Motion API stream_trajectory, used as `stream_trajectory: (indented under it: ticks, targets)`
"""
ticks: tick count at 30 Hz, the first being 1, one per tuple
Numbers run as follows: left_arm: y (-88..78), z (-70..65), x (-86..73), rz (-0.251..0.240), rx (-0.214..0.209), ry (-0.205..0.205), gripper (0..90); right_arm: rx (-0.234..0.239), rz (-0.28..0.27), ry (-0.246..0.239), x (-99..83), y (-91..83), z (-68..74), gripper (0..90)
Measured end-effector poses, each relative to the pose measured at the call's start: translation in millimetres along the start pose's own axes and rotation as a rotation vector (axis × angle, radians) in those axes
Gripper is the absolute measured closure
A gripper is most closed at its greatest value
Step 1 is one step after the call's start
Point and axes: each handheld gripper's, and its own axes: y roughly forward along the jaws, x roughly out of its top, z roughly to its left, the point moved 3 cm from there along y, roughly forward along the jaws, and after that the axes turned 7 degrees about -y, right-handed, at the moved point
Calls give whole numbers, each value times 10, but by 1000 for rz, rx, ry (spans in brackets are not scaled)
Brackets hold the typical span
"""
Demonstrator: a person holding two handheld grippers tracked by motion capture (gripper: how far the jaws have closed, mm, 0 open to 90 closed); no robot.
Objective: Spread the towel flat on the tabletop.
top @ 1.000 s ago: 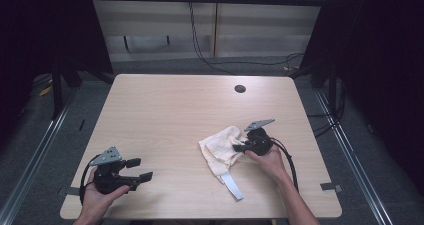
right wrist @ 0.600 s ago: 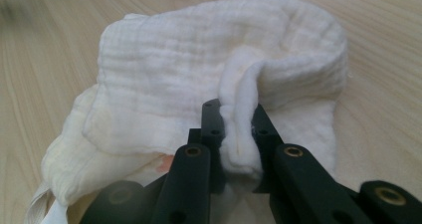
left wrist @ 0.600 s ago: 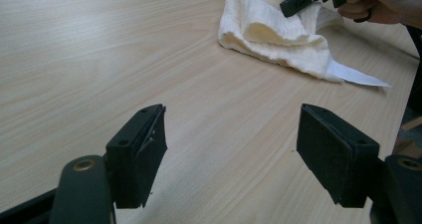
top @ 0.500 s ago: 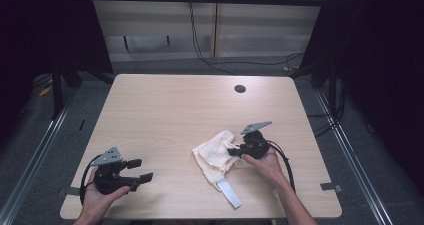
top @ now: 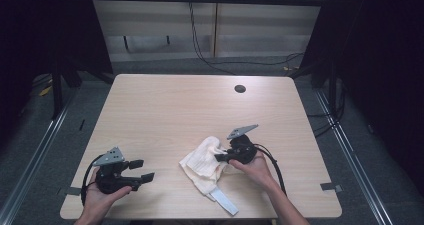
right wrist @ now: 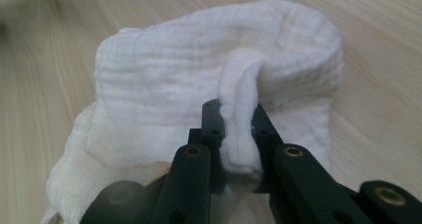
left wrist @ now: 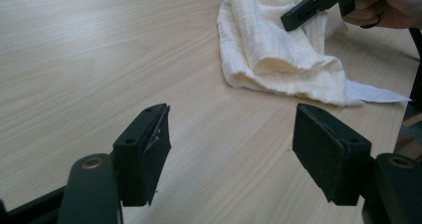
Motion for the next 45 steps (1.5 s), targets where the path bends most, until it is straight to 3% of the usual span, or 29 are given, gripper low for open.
stream_trajectory:
  ticks: [6,9,11,15,19,22,25,27,31,33,36,38,45]
  targets:
    - [-6,-4,-4,2,-1,9,329,34,7,-23,97,182,162,821]
    - [-6,-26,-4,-12,1,26,382,10,46,-49,104,268,184,816]
    - [5,-35,3,-15,-10,31,399,18,42,-35,84,294,169,804]
    - [77,-61,47,-3,-30,26,460,26,32,-37,72,255,173,614]
    - [144,-165,133,21,-44,44,504,2,-23,-38,131,78,150,463]
    - [221,-259,212,37,-60,67,506,-12,-76,-24,134,-114,118,426]
    - [363,-332,337,43,-77,87,471,-62,-75,-1,58,-335,92,426]
    - [454,-388,417,51,-90,97,475,-70,-84,12,-11,-452,103,440]
    - [611,-514,538,43,-149,117,562,-83,-94,20,-188,-600,152,492]
    - [704,-577,520,56,-177,135,620,-90,-100,25,-286,-647,174,513]
    - [839,-638,411,74,-213,116,665,-108,-113,42,-425,-693,187,510]
    - [928,-682,340,111,-215,143,675,-106,-126,61,-496,-724,190,504]
    - [1120,-763,274,158,-220,198,597,-111,-136,60,-509,-715,207,497]
